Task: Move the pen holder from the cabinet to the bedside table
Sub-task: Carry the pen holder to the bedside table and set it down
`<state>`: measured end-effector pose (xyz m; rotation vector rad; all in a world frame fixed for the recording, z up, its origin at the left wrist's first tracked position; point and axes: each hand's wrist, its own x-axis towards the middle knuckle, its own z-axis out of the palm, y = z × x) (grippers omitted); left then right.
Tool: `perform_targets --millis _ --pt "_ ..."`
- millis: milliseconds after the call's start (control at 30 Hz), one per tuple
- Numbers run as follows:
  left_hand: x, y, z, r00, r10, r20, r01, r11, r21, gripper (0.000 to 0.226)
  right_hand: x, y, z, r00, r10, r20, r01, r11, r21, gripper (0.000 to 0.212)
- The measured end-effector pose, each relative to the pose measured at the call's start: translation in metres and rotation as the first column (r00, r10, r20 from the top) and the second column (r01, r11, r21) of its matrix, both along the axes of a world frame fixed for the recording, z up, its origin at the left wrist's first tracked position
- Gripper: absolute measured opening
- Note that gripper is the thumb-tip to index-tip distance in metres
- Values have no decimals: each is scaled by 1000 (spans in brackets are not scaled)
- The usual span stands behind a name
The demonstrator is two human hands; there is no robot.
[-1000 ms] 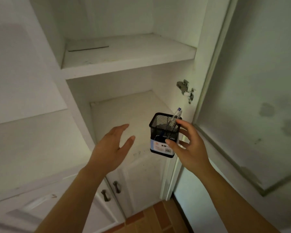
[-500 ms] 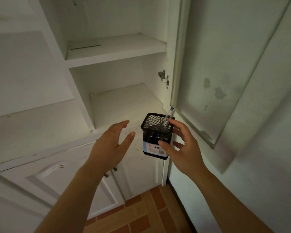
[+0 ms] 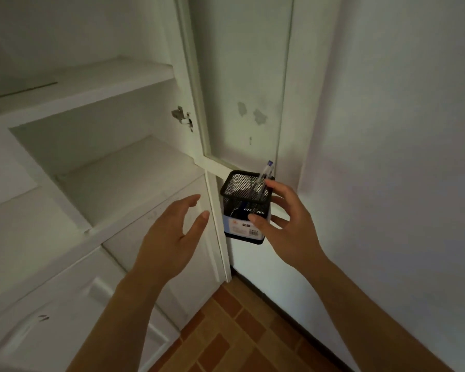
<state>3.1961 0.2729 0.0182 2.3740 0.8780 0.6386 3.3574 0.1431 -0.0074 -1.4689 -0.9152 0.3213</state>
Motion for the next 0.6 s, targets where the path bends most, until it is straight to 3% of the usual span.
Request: perform_targets --millis 267,600 --pt "-28 -36 -12 957 -289 -15 287 955 -79 65 -70 -70 -13 969 -244 22 245 967 -72 56" --pt "-30 -114 -14 793 -608 22 608 789 -86 61 -148 -183 -11 825 -565 31 565 821 -87 57"
